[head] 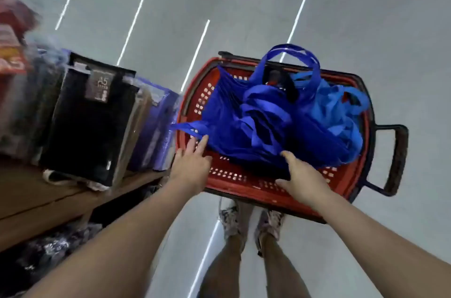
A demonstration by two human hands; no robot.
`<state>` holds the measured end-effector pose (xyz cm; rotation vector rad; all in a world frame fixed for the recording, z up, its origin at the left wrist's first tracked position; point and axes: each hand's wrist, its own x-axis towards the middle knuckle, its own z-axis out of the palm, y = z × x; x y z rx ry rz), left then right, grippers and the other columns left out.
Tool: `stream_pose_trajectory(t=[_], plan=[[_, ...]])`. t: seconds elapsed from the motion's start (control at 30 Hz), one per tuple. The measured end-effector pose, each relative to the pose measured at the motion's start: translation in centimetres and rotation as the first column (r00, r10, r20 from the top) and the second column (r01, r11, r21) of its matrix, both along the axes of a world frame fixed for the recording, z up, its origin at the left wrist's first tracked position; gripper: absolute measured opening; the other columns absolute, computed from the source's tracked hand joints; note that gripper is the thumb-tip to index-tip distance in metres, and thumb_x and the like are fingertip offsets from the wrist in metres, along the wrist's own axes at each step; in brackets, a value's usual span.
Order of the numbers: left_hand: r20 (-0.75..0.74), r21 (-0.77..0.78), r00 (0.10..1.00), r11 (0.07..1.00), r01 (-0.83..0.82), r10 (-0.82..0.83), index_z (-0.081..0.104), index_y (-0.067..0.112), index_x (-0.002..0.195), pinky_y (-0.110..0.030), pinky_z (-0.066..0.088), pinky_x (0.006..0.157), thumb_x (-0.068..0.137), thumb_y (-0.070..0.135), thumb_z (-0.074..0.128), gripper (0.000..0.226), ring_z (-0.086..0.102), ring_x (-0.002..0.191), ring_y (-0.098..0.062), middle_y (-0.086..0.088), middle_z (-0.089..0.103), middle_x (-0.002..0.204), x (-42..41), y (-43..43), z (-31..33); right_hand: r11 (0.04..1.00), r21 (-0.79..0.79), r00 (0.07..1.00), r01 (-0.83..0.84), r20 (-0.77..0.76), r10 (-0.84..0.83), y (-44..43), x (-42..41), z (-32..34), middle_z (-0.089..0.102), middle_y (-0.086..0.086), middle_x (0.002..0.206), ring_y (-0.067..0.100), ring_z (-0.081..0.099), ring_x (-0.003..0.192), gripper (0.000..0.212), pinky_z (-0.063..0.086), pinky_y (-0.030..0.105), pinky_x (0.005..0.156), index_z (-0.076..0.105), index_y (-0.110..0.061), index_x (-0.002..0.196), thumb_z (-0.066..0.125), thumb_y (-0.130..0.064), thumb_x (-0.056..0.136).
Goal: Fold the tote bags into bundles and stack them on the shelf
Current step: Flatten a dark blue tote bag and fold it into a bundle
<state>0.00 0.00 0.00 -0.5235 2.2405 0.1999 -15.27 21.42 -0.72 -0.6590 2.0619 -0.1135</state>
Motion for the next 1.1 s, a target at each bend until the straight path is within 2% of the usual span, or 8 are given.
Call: stream_pose_trajectory(t=[0.17,0.23,0.33,0.47,0.67,0.8,0.97,1.1], plan=[[0.045,0.107,0.992,0.988,0.108,-0.114,0.043,0.025,0.138,-0.046,0.034,0.101,0.086,0.017,0.056,0.054,0.024,0.136,-0.027,0.0,0.018,0.158,-1.2,0.3,-3.4,0.97,-0.081,0.972,0.229,-0.041,-0.233,-2.3,1.2,-4.5,0.069,0.011,0.104,0.034,0.062,0.101,0.026,0.05,0.037,0.078,0.064,-0.021,0.115,0.064,-0.029,0.09],[-0.127,0.221,0.979,0.966,-0.131,0.162,0.046,0.021,0.13,-0.04,0.039,0.094,0.083,0.011,0.059,0.051,0.038,0.124,-0.026,0.0,0.042,0.14,-1.4,0.9,-4.0,0.864,-0.298,0.899,0.407,-0.035,-0.436,-2.9,1.2,-4.2,0.073,0.008,0.098,0.028,0.066,0.096,0.018,0.047,0.032,0.079,0.072,-0.016,0.105,0.064,-0.024,0.091],[-0.326,0.492,0.685,0.735,-0.466,0.652,0.04,0.025,0.117,-0.033,0.046,0.082,0.078,0.014,0.075,0.054,0.058,0.094,-0.021,0.001,0.053,0.113,-3.2,1.3,-2.8,0.669,-0.59,0.82,0.452,-0.02,-0.572,-4.0,0.3,-1.3,0.071,0.001,0.092,0.018,0.065,0.087,0.014,0.049,0.03,0.08,0.072,-0.012,0.099,0.061,-0.019,0.094],[-0.426,0.52,0.623,0.741,-0.425,0.656,0.05,0.031,0.13,-0.032,0.05,0.08,0.082,0.029,0.075,0.054,0.064,0.088,-0.017,0.001,0.067,0.1,-6.1,1.1,0.4,0.59,-0.657,0.8,0.47,0.033,-0.599,-4.1,-1.1,3.8,0.061,-0.011,0.078,0.004,0.057,0.075,0.011,0.042,0.022,0.067,0.064,-0.022,0.091,0.057,-0.028,0.097],[-0.561,0.617,0.324,0.646,-0.449,0.762,0.064,0.023,0.099,-0.046,0.052,0.084,0.083,0.035,0.065,0.02,0.063,0.09,-0.018,-0.003,0.068,0.099,-9.8,-1.9,4.9,0.856,-0.293,0.904,0.426,0.097,-0.416,1.1,-3.2,7.0,0.07,-0.018,0.093,0.003,0.065,0.088,0.013,0.052,0.025,0.076,0.064,-0.041,0.099,0.061,-0.029,0.093],[-0.725,0.499,0.356,0.806,-0.318,0.59,0.041,0.024,0.139,-0.04,0.04,0.107,0.075,0.026,0.079,0.075,0.038,0.13,-0.012,-0.005,0.036,0.142,-8.9,-0.2,9.8,0.573,-0.343,0.663,0.744,0.273,-0.697,1.3,-2.1,10.6,0.073,0.001,0.087,0.023,0.068,0.084,0.02,0.054,0.043,0.077,0.07,-0.021,0.094,0.052,-0.013,0.099],[-0.534,0.6,0.711,0.797,-0.062,0.457,0.014,0.044,0.149,-0.049,0.029,0.114,0.061,0.062,0.072,0.107,0.021,0.145,-0.011,0.011,0.024,0.156,-2.2,9.4,15.4,0.244,-0.202,0.316,0.949,0.565,-0.762,-1.4,-1.2,16.7,0.075,0.003,0.1,0.026,0.071,0.095,0.025,0.058,0.042,0.082,0.069,-0.014,0.103,0.045,-0.007,0.101],[-0.64,0.564,0.469,0.786,-0.252,0.609,0.023,0.041,0.144,-0.052,0.042,0.102,0.074,0.015,0.073,0.089,0.042,0.131,-0.011,0.015,0.041,0.143,-2.3,11.3,17.0,-0.008,-0.094,0.061,0.996,0.7,-0.712,-3.4,1.0,21.8,0.073,0.011,0.105,0.028,0.07,0.098,0.026,0.057,0.044,0.086,0.066,-0.005,0.108,0.042,-0.004,0.101]])
